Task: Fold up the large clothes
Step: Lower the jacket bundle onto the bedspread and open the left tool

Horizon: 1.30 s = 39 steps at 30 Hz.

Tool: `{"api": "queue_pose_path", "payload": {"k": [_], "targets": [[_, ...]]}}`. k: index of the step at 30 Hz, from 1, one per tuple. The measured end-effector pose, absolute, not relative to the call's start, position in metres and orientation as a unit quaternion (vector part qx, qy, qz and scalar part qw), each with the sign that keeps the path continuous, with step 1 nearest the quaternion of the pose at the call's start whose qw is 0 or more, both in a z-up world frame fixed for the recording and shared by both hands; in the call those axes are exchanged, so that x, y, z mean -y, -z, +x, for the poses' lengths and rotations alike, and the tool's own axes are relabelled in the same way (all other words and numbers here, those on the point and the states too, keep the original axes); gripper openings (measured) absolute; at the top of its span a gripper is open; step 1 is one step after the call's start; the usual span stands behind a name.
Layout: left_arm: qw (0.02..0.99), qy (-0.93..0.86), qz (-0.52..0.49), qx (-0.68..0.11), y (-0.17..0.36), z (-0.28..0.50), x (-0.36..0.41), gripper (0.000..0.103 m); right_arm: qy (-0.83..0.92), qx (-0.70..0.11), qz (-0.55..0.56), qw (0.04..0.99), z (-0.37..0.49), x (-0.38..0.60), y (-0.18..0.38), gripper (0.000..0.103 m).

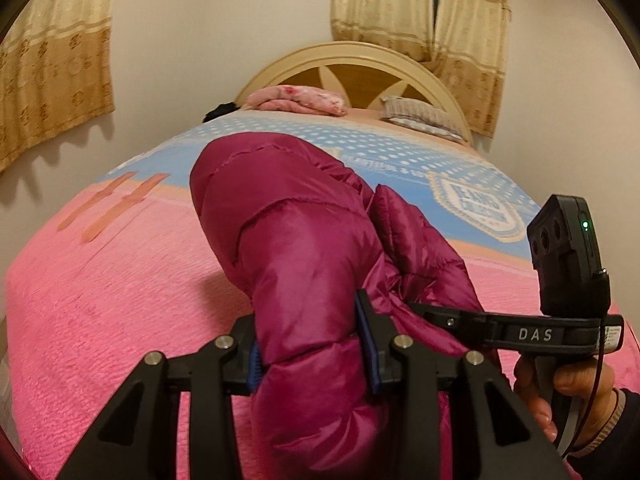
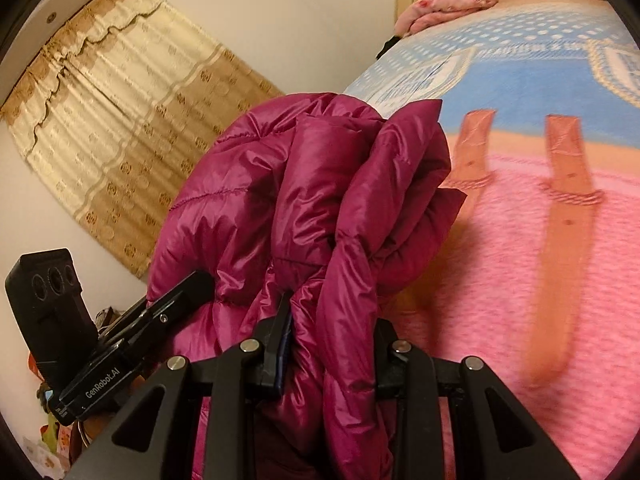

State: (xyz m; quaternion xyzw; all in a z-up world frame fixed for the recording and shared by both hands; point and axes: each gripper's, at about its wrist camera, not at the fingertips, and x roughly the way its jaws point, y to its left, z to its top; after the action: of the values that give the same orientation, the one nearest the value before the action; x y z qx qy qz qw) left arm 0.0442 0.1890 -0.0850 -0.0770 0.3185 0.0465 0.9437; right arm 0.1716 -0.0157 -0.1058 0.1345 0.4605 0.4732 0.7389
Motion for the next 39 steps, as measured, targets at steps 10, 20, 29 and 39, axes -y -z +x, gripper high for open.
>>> {"api": "queue_pose_path", "payload": {"k": [10,20,29,39], "targets": [[0.933,-0.071,-0.085,-0.342,0.117,0.039,-0.216,0.046,-0.47,-0.475,0.12,0.734,0.172,-0.011,0.126,0.029],[0.921,-0.1,-0.065,-0.37,0.134,0.036,-0.209,0.08,-0.445,-0.494,0.121,0.737,0.177,-0.006,0.137,0.031],[0.934,-0.103,-0.046,-0.34,0.102,0.017,-0.2,0.09,-0.415,-0.49,0.116,0.758,0.17,0.007,0.119,0.053],[0.959,-0.095,-0.004,-0.266,0.046,-0.011,-0.178,0.097,-0.398,-0.417,0.1,0.811,0.132,0.037,0.058,0.062]]}}
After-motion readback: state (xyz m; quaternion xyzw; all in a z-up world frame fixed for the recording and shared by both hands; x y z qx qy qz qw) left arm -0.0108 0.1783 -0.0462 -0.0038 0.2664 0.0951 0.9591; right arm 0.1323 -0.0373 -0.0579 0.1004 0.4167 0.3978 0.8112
